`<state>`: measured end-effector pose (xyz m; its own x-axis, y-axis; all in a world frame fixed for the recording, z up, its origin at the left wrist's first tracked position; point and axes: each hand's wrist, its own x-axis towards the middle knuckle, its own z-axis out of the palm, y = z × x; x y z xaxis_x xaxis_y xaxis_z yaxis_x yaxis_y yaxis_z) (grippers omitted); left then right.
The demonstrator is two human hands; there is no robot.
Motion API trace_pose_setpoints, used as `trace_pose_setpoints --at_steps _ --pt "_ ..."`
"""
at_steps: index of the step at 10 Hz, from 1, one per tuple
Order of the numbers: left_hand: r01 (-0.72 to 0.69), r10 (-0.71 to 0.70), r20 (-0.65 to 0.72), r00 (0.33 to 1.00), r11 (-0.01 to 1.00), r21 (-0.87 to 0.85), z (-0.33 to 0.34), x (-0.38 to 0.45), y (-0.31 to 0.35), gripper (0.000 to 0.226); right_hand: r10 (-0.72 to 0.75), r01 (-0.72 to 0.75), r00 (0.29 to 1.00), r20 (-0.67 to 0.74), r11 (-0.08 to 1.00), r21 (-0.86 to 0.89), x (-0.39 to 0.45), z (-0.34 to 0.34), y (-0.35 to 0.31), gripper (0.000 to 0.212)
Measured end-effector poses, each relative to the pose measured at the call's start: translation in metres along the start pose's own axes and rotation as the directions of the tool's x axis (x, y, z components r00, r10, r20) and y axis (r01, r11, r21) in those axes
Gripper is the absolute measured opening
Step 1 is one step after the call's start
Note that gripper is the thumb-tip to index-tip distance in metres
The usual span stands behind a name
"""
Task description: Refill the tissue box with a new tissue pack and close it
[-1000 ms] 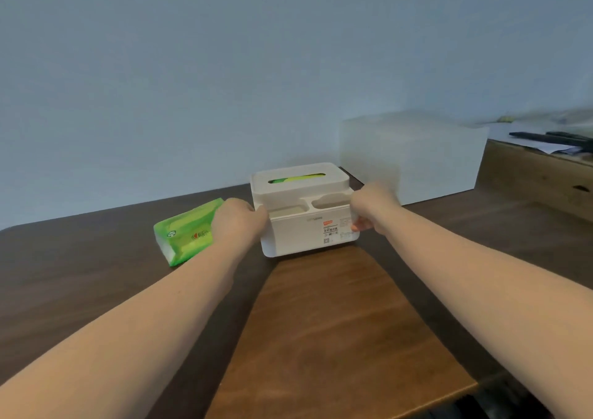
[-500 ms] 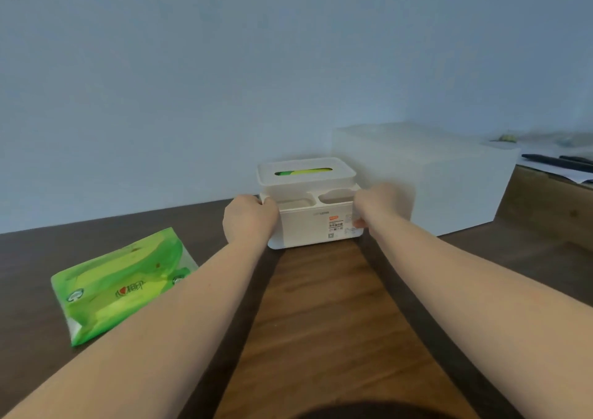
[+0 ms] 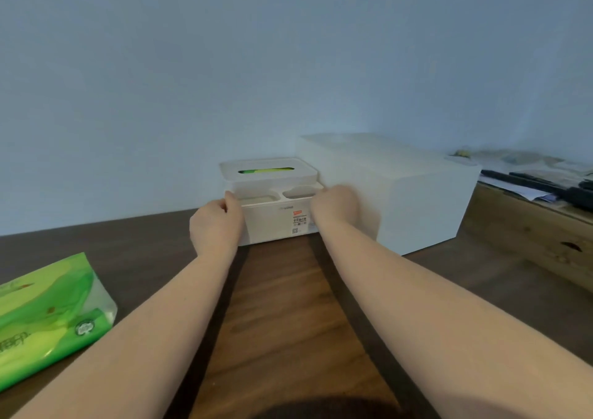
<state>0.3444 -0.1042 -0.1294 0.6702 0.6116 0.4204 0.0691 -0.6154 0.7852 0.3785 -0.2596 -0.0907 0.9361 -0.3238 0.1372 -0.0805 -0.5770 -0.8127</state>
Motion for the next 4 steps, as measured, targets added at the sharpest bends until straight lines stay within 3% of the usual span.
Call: trace_pose_setpoints --at_steps 2,4 --pt "0.058 -0.055 0.035 0.998 0.994 -0.091 -0.008 -0.011 -0.006 0.062 -0.055 0.055 0.997 -0.063 0.998 -0.006 -0.003 0.008 0.005 0.039" --pt "0.093 -0.088 0.140 0.986 0.995 -0.027 -0.016 -0.014 -0.020 0.046 -0.040 0.042 0.999 -0.019 0.995 0.092 -0.011 0.000 0.012 0.032"
